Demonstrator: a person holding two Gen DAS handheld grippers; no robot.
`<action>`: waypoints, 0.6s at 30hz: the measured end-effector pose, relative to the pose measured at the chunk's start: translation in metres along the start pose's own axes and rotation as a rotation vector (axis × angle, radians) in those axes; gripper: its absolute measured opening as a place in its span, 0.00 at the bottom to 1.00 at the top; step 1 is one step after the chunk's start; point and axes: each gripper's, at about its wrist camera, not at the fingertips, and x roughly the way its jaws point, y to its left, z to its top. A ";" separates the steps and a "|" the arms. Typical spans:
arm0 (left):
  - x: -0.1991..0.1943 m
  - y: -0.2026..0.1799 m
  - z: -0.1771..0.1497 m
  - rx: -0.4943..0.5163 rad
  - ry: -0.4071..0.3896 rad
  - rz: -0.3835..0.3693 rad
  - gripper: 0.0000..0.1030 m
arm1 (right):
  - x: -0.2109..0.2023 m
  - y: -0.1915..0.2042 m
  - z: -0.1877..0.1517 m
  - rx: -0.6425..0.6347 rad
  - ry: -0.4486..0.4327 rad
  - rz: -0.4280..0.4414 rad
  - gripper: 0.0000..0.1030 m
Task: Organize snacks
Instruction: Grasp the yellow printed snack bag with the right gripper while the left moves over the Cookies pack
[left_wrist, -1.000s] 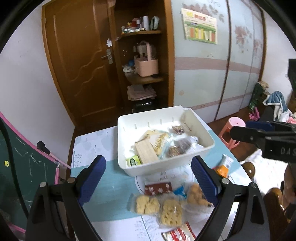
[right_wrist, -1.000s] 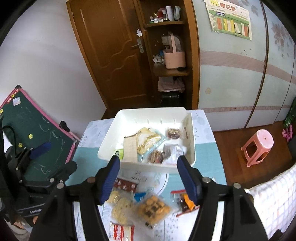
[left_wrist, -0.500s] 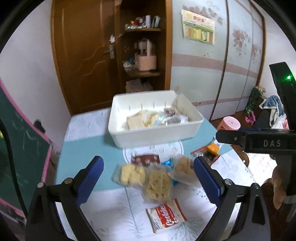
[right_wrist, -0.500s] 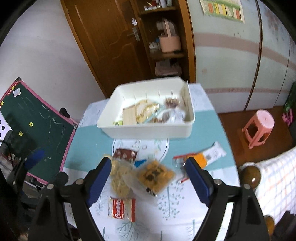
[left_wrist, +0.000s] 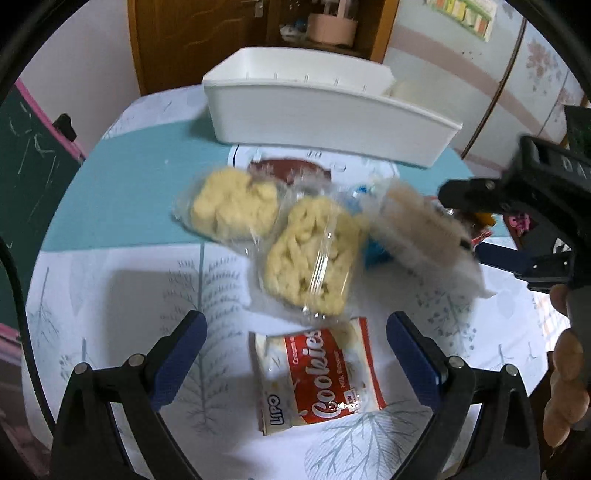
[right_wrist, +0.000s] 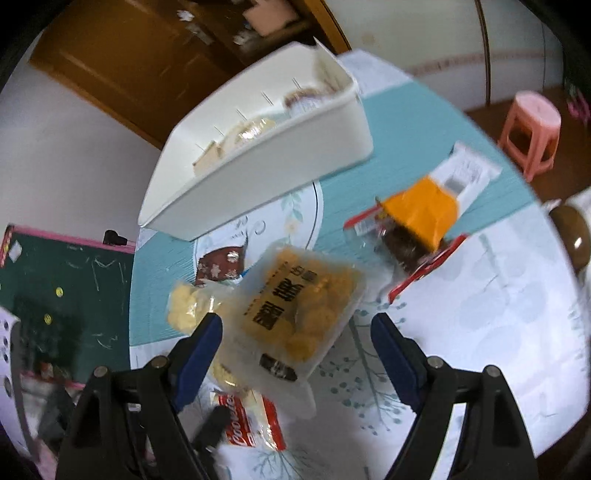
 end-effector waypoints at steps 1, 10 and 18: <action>0.003 -0.002 -0.003 0.001 0.007 0.001 0.95 | 0.007 -0.001 0.000 0.007 0.013 0.006 0.81; 0.020 -0.003 -0.006 -0.005 0.067 0.018 0.95 | 0.019 -0.003 -0.005 -0.034 -0.024 0.056 0.53; 0.027 0.002 -0.009 -0.018 0.103 0.029 0.95 | -0.007 -0.011 -0.034 -0.154 -0.098 -0.066 0.42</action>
